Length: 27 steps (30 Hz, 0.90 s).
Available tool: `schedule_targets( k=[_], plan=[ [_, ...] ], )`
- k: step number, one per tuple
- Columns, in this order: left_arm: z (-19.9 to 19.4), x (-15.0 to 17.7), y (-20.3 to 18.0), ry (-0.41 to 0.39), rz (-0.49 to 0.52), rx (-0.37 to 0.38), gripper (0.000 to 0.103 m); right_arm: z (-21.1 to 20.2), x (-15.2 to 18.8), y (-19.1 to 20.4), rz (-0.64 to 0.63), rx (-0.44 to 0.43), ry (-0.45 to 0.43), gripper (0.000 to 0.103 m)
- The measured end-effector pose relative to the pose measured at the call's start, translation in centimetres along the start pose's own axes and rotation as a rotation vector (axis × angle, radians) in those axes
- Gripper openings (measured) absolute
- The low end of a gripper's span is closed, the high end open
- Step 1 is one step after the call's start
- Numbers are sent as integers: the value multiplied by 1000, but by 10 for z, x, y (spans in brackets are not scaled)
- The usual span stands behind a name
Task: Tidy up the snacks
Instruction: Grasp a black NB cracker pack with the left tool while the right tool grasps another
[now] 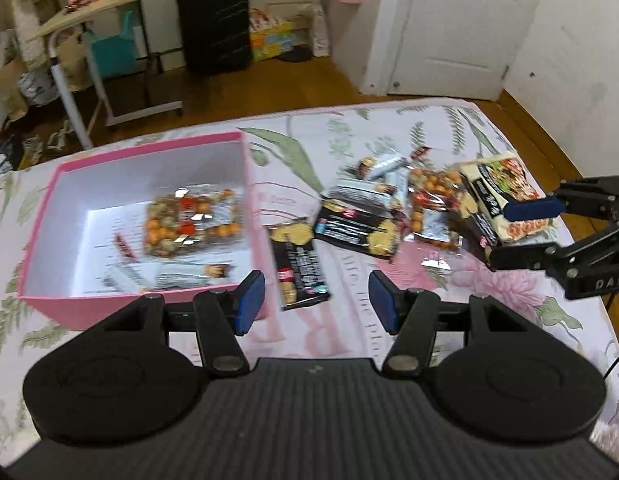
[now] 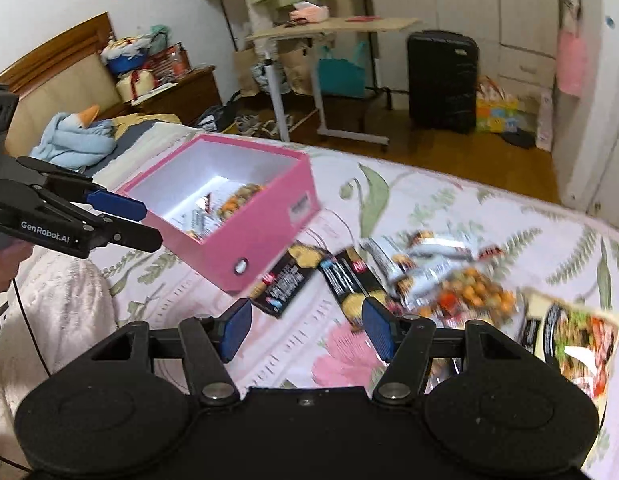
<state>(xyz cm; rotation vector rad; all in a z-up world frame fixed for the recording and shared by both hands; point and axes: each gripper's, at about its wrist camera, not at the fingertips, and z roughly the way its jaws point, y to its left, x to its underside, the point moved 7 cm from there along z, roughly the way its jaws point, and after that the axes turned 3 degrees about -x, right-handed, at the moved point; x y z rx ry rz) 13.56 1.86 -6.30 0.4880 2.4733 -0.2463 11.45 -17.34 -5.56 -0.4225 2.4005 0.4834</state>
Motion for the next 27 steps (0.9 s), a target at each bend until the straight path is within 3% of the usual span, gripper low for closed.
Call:
schedule_targets(
  k=[8, 18, 27],
  plan=[
    [73, -10, -31, 53, -55, 61, 56, 53, 20, -15, -96, 28, 2, 66],
    [177, -10, -34, 119, -332, 124, 53, 145, 15, -28, -365, 14, 43, 66],
    [216, -6, -23, 147, -484, 152, 50, 181, 14, -48, -353, 11, 128, 67]
  ],
)
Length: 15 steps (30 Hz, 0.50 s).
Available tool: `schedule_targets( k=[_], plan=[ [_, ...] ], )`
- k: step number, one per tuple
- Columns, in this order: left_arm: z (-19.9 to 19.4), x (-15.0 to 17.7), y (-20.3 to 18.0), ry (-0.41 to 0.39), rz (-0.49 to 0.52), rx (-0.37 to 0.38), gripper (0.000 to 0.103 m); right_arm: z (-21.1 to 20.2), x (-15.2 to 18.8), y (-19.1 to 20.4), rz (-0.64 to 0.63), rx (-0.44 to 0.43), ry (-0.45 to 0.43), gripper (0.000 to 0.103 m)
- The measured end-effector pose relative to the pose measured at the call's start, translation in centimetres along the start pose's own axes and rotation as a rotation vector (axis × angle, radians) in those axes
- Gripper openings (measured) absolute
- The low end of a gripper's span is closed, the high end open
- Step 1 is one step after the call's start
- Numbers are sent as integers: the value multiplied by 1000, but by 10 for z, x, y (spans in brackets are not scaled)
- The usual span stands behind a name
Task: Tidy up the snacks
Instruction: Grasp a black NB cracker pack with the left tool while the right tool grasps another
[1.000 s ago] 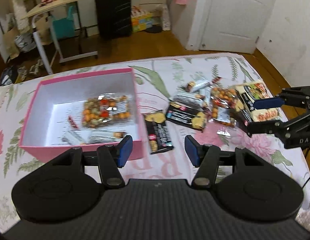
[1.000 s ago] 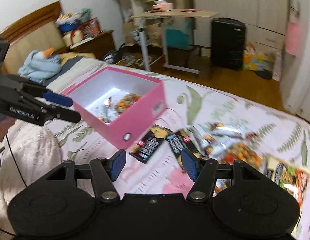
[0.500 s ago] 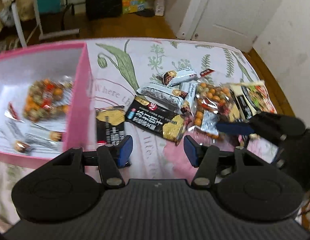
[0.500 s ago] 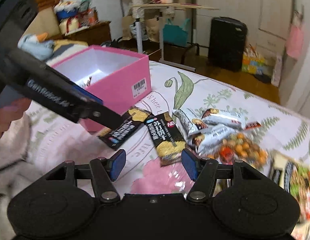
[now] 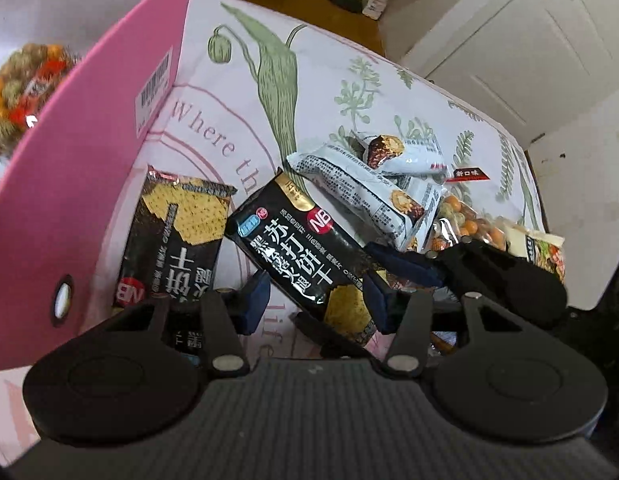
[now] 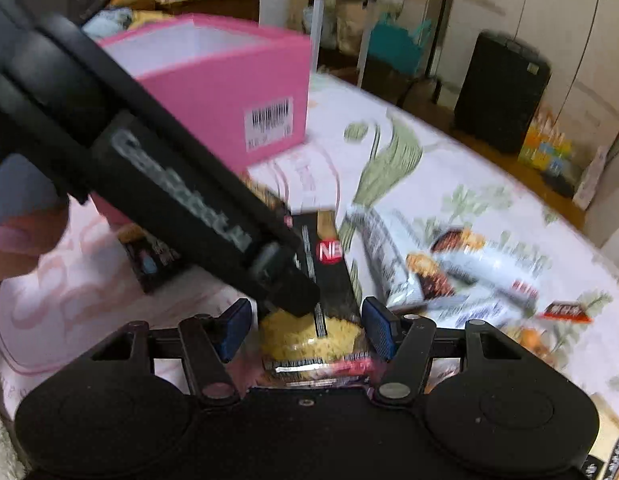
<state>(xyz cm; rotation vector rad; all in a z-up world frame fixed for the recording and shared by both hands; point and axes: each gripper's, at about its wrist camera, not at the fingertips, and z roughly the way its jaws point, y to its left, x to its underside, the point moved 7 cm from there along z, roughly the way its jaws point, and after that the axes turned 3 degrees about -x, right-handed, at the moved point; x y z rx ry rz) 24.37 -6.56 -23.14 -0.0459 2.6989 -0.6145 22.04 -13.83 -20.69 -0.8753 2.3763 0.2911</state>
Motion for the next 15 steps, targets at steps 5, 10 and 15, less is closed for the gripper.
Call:
schedule_targets(
  k=[5, 10, 15],
  plan=[
    [11, 3, 3, 0, -60, 22, 48, -5, 3, 4, 44, 8, -13, 64],
    [5, 10, -2, 15, -43, 38, 43, -19, 12, 8, 136, 37, 8, 55],
    [-10, 24, -12, 50, 3, 54, 44, -40, 27, 21, 210, 49, -16, 55]
  ],
)
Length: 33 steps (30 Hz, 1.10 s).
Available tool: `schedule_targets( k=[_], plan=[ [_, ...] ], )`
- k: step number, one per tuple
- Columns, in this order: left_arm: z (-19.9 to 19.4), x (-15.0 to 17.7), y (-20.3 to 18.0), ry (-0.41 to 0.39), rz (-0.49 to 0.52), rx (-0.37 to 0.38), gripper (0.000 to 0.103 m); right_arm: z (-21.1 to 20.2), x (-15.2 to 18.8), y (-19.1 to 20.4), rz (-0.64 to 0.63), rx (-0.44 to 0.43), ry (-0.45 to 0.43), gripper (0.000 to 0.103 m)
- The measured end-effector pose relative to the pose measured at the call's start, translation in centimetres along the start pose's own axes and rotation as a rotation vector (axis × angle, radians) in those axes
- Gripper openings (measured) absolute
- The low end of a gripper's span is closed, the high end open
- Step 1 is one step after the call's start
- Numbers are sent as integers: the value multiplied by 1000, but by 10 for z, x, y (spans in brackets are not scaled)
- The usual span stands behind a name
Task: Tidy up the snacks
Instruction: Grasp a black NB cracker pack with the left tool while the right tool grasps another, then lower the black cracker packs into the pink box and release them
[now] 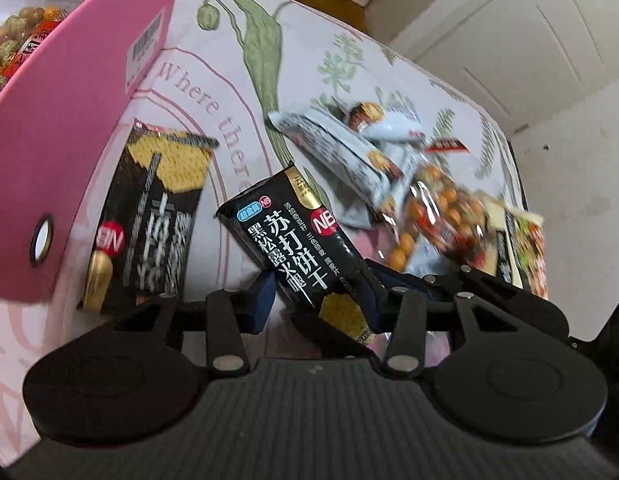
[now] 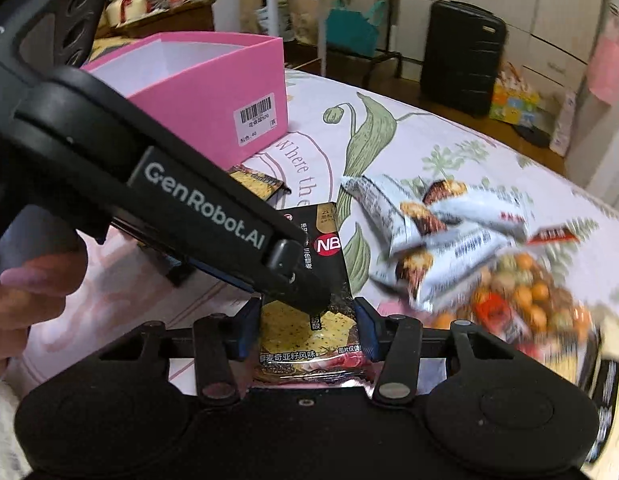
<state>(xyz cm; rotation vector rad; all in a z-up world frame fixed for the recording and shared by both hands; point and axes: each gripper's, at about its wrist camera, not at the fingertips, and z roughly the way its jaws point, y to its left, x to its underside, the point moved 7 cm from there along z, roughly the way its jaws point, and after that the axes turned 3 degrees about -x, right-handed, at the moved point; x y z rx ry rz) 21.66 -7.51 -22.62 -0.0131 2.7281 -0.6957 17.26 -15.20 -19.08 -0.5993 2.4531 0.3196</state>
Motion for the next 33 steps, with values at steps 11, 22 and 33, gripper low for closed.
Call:
schedule_targets(
  k=[11, 22, 33],
  plan=[
    [-55, 42, -17, 34, 126, -36, 44, -53, 16, 35, 131, -9, -15, 54],
    [-126, 68, -27, 17, 228, -54, 43, -108, 10, 79, 167, -34, -79, 54],
    [-201, 52, -1, -111, 215, -58, 44, -121, -45, 121, 37, -76, -135, 54]
  ],
)
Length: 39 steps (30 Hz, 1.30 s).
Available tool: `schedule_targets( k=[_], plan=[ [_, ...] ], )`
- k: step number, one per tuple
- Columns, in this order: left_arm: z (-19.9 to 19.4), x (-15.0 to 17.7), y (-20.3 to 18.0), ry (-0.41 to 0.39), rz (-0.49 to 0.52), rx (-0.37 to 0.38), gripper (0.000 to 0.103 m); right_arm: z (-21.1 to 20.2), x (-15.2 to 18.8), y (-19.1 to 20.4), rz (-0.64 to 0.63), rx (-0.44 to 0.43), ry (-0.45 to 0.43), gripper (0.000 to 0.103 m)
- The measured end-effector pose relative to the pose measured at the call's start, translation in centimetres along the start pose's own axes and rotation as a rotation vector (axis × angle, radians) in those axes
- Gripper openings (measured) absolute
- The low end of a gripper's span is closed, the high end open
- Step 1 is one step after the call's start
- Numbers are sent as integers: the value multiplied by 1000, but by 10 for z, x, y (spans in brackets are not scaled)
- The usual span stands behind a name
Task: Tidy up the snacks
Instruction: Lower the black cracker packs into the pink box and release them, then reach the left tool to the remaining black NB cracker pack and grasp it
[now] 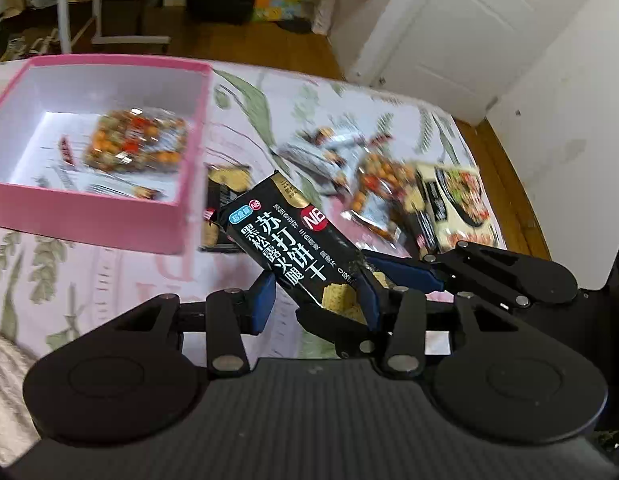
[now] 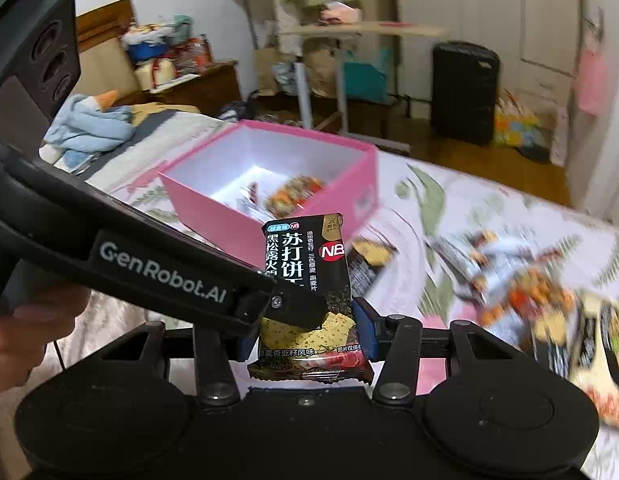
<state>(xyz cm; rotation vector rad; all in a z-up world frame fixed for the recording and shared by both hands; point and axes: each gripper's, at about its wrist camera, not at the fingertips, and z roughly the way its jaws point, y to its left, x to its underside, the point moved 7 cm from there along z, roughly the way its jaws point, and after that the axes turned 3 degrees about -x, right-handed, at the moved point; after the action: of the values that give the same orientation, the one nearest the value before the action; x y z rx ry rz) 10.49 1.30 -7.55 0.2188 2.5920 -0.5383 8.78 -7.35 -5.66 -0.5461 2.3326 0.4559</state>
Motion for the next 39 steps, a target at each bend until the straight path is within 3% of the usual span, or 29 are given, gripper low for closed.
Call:
schedule_targets(
  k=[6, 12, 17, 23, 31, 39],
  plan=[
    [-9, -23, 52, -40, -67, -49, 44, 38, -34, 19, -59, -83, -20, 54],
    [6, -68, 108, -45, -143, -136, 44, 97, -80, 23, -148, -149, -12, 54],
    [36, -97, 150, -3, -208, -181, 44, 148, -101, 20, -168, -186, 35, 54],
    [67, -100, 182, 68, -277, -202, 44, 186, -100, 15, -227, -275, 113, 54],
    [85, -90, 182, 76, -285, -209, 51, 188, -95, 13, -308, -196, 122, 61],
    [46, -84, 164, -28, -203, -209, 53, 127, -88, -11, -221, -147, 23, 65]
  ],
)
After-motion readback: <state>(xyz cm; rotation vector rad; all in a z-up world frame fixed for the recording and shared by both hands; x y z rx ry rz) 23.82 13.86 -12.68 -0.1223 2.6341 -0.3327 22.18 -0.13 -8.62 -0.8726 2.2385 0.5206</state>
